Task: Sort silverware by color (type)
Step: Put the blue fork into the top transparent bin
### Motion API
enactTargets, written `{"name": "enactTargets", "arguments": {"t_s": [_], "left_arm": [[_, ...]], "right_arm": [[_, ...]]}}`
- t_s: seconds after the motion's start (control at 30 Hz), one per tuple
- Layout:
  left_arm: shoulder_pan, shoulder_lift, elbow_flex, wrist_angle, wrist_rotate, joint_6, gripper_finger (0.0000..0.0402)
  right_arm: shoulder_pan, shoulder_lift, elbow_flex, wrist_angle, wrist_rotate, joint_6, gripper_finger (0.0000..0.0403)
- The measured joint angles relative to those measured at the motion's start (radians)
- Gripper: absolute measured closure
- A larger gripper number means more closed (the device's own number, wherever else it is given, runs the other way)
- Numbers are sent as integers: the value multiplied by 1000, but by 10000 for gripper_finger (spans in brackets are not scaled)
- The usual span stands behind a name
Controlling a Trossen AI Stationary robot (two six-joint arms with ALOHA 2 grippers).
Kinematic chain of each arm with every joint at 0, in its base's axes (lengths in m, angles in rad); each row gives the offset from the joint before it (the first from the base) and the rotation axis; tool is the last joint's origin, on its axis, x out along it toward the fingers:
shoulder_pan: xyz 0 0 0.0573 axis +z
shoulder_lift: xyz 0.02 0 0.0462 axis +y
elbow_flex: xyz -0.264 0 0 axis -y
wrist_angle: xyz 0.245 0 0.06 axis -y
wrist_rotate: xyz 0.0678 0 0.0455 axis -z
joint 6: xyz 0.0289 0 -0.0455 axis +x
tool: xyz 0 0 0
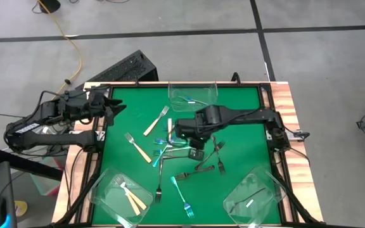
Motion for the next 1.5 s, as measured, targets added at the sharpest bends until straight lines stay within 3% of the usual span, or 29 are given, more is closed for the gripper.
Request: {"name": "enactTargets", "arguments": {"t_s": [0.17,0.3,0.5,0.8,1.07,1.23,1.5], "left_arm": [[0,0,0,-11,29,17,226],[0,0,0,-10,27,9,226],[0,2,0,-10,24,-7,226],[0,3,-1,-15,22,3,226],[0,3,-1,-34,22,4,226],[0,3,-1,-34,17,-39,226],[0,3,-1,-34,15,-69,226]], "right_arm": [[118,-5,0,18,14,166,284],[223,29,-1,79,117,404,284],[314,138,-1,202,147,636,284],[366,318,-1,306,46,685,276],[372,388,-2,434,-22,690,205],[378,402,-1,425,4,767,169],[384,400,0,480,64,870,170]]}}
